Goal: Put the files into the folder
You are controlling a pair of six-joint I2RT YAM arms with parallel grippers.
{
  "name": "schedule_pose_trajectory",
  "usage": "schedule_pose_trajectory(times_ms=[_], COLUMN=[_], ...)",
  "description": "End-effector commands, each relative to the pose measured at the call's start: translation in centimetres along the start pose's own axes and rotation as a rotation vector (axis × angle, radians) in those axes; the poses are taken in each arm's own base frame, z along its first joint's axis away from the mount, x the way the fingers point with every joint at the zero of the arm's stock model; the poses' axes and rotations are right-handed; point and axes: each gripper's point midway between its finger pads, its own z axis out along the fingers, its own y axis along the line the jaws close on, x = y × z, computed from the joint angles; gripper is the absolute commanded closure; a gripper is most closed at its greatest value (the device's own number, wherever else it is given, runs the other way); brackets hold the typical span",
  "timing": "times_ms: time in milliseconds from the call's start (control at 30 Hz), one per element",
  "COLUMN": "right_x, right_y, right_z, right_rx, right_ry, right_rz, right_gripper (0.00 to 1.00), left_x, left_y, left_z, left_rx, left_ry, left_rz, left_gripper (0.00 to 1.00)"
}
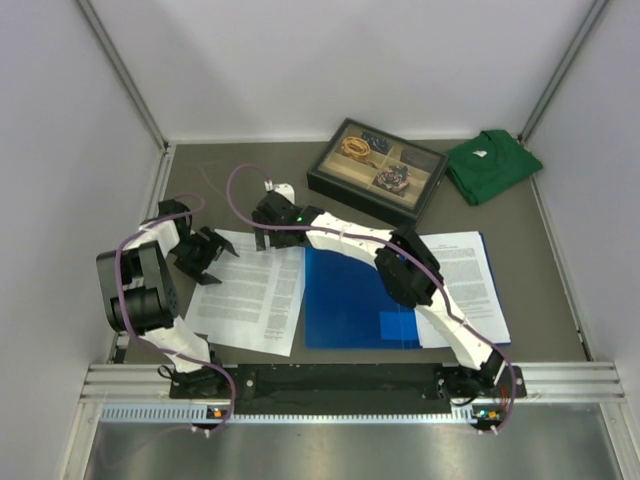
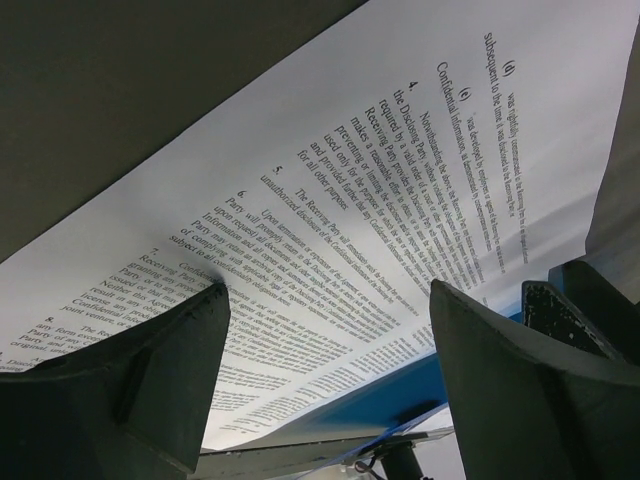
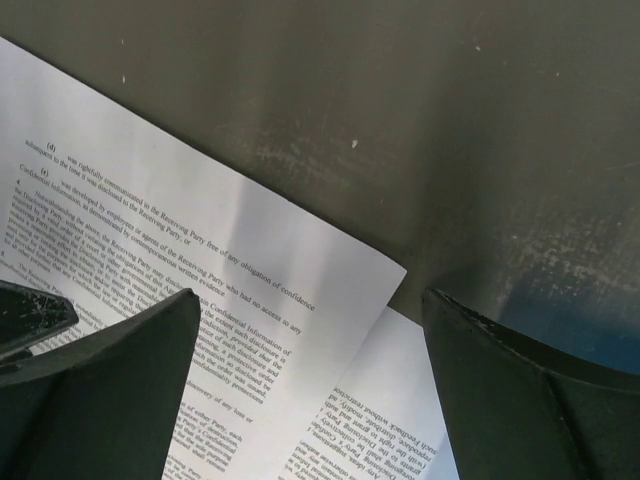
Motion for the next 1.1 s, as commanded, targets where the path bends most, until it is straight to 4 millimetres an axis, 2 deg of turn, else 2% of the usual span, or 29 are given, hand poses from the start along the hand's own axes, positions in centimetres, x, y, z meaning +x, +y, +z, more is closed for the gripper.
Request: schedule_pose_trajectory(times_ms=[0, 100, 167, 200, 333, 433, 600, 667, 700, 767, 800, 933, 1067], right_x=[0.1, 1.0, 1.2, 1.9, 1.8, 0.9, -1.8, -1.6, -2.7, -2.5, -3.0, -3.1, -3.3], right_y=[0.6, 1.3, 2.7, 2.7, 4.6, 5.8, 7.7, 8.0, 8.6, 8.4, 8.6, 8.7, 9.0], right_z=[0.4, 0.6, 0.2, 0.4, -0.2, -0.9, -4.0, -4.9, -6.3, -6.7, -7.6, -8.5, -8.5], right_rx=[-0.010, -0.057, -0.125, -0.137, -0.248, -0.306, -0.424, -0.451, -0.494, -0.500, -0.514, -0.546, -0.570], right_ry=[0.015, 0.050, 0.060, 0.078, 0.090, 0.075, 0.006, 0.009, -0.015, -0.011, -0.023, 0.002, 0.011], right_rz=[0.041, 0.080, 0.131, 0.148, 0.196, 0.205, 0.222, 0.239, 0.246, 0.265, 0.271, 0.360, 0.415], right_gripper=[0.09, 0.11, 0.11, 0.11, 0.12, 0.12, 0.12, 0.12, 0.12, 0.13, 0.13, 0.17, 0.21], left_x=[-0.4, -0.2, -0.1, 0.1, 0.4, 0.5, 0.5, 0.5, 0.6, 0.8, 0.8, 1.1, 1.5], left_y=[0.3, 0.4, 0.4, 0.5, 0.5, 0.5, 0.5, 0.5, 0.5, 0.6, 0.7, 0.9, 1.1], left_z=[0.5, 0.6, 0.8, 0.9, 1.2, 1.3, 1.2, 1.3, 1.3, 1.3, 1.3, 1.4, 1.7], left_rx=[-0.003, -0.004, -0.003, -0.003, 0.001, 0.002, 0.000, 0.001, 0.003, 0.002, 0.002, 0.005, 0.012], left_ry=[-0.020, -0.012, -0.008, -0.001, 0.017, 0.022, 0.026, 0.029, 0.032, 0.038, 0.037, 0.038, 0.051], left_rz=[-0.002, -0.008, -0.014, -0.014, -0.022, -0.023, -0.023, -0.024, -0.024, -0.026, -0.027, -0.031, -0.035], left_gripper=[0.14, 0.14, 0.14, 0.14, 0.14, 0.14, 0.14, 0.14, 0.14, 0.14, 0.14, 0.14, 0.14])
